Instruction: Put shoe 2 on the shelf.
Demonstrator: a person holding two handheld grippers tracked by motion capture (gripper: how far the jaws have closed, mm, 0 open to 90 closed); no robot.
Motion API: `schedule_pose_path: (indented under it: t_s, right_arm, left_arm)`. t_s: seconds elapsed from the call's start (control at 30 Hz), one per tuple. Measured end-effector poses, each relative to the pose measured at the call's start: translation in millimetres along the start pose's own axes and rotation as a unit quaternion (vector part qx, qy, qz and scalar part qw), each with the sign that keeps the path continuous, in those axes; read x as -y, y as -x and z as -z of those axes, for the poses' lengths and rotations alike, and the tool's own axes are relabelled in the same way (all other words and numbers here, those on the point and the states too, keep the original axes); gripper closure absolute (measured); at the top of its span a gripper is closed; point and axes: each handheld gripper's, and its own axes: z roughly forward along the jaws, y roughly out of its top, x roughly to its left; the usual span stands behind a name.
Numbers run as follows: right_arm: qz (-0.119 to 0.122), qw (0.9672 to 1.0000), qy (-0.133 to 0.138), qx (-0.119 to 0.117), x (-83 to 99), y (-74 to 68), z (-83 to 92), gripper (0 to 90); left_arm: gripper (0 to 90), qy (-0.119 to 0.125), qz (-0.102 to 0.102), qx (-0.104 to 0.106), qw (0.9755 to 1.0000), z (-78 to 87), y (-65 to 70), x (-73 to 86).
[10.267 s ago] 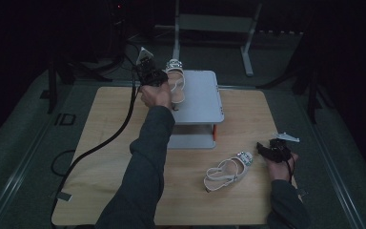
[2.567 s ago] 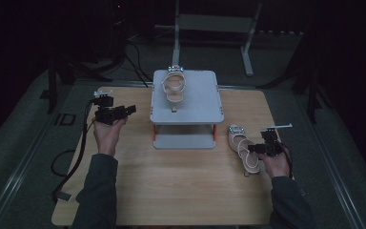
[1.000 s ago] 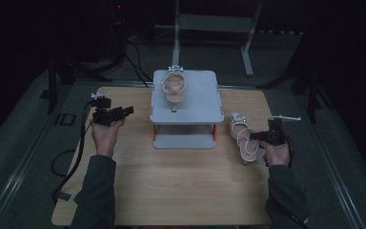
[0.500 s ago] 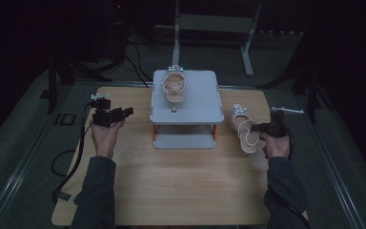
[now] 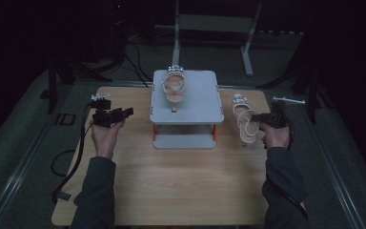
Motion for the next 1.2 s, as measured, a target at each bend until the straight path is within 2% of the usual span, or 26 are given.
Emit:
schedule_pose_path:
  t_s: [0.13, 0.7, 0.97, 1.2]
  right_arm:
    - [-0.004, 1.0, 0.005, -0.005, -4.2, -5.0, 1.7, 82.2]
    - [0.006, 0.9997, 0.018, -0.013, -29.5, -28.2, 13.8, 82.1]
    - [-0.002, 0.9995, 0.027, -0.017, -39.1, -33.9, 20.5, 82.1]
    - [0.0, 0.9991, 0.035, -0.025, -47.2, -44.8, 27.1, 82.1]
  left_arm:
    - [45.6, 0.0, 0.0, 0.0, 1.0, -0.3, 0.1, 0.1]
    - [45.6, 0.001, 0.001, -0.002, 1.0, 1.7, -0.4, -1.2]
    - [45.5, 0.0, 0.002, -0.005, 1.0, 1.7, -0.8, -1.5]
    - [45.5, -0.001, 0.001, -0.005, 1.0, 2.0, -1.0, -1.8]
